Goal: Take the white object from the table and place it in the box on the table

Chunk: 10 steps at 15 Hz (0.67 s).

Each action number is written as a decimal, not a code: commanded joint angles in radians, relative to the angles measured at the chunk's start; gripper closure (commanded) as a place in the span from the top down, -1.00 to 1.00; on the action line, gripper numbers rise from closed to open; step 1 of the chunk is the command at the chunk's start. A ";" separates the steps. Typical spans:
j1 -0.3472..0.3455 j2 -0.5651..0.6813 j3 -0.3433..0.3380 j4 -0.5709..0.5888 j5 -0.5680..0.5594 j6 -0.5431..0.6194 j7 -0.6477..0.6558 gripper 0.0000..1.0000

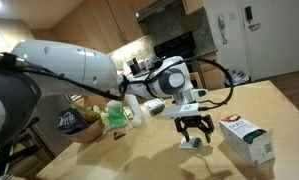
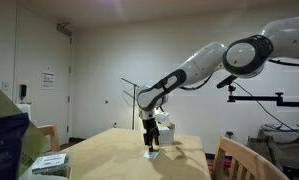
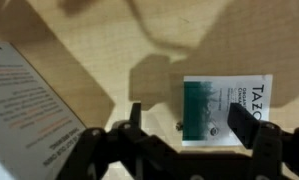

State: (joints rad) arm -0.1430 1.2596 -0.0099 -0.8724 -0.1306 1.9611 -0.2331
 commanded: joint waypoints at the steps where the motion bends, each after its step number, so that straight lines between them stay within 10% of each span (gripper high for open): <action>1: 0.003 0.033 -0.003 0.063 0.016 -0.048 -0.030 0.17; 3: 0.005 0.037 -0.002 0.072 0.016 -0.054 -0.031 -0.16; 10: 0.002 0.019 0.009 0.063 0.003 -0.053 -0.023 0.06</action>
State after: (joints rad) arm -0.1359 1.2710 -0.0071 -0.8426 -0.1306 1.9377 -0.2350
